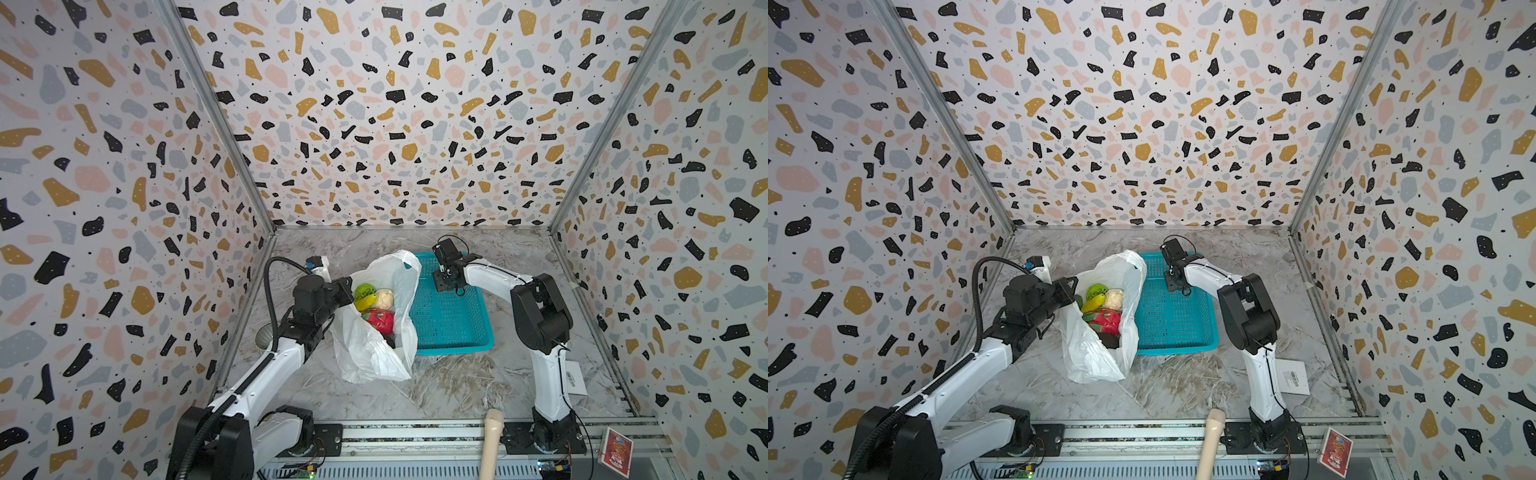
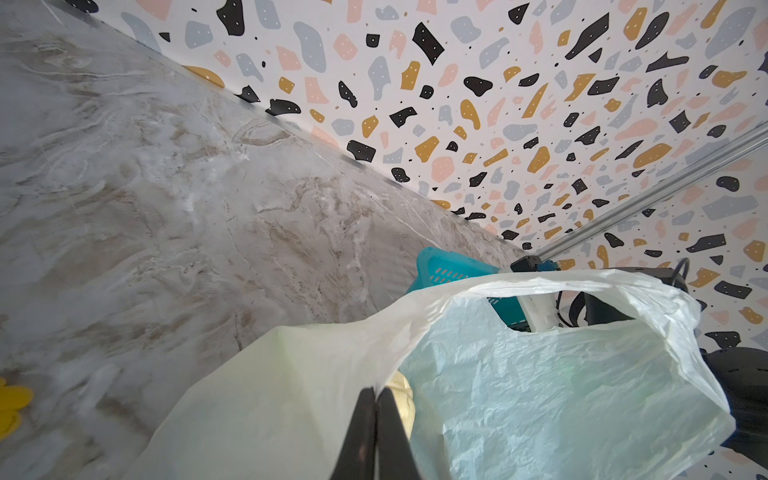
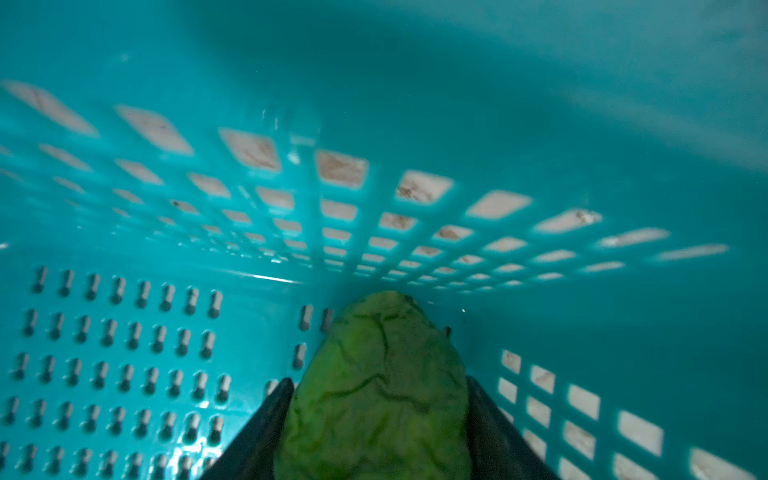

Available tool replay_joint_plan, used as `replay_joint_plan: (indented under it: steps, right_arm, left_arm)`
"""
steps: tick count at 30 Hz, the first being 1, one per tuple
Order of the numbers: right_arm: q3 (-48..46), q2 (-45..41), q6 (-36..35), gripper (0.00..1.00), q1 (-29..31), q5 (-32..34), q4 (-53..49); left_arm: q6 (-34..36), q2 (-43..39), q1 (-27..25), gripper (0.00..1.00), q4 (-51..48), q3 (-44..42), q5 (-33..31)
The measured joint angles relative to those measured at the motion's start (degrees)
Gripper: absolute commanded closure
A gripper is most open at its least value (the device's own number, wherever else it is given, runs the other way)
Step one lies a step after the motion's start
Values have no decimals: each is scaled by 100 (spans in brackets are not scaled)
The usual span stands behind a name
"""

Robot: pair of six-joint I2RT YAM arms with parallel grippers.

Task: Place the fruits into the plastic bag
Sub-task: 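Carry the dark-green fruit into the bag and release it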

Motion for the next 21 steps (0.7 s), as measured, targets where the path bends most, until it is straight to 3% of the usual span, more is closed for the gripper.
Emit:
replay_joint_plan:
  steps: [2, 9, 14, 21]
  right_arm:
    - [-52, -2, 11, 56, 0, -48, 103]
    - [-844, -761, 39, 57, 2, -356, 400]
    - [-1661, -2291, 120, 56, 131, -688, 804]
    - [-2446, -4481, 2, 55, 1043, -1126, 2098]
  left_arm:
    - [-2, 0, 0, 100, 0, 0, 0]
    - [0, 0, 0, 100, -2, 0, 0]
    - [0, 2, 0, 100, -2, 0, 0]
    - [0, 2, 0, 100, 0, 0, 4]
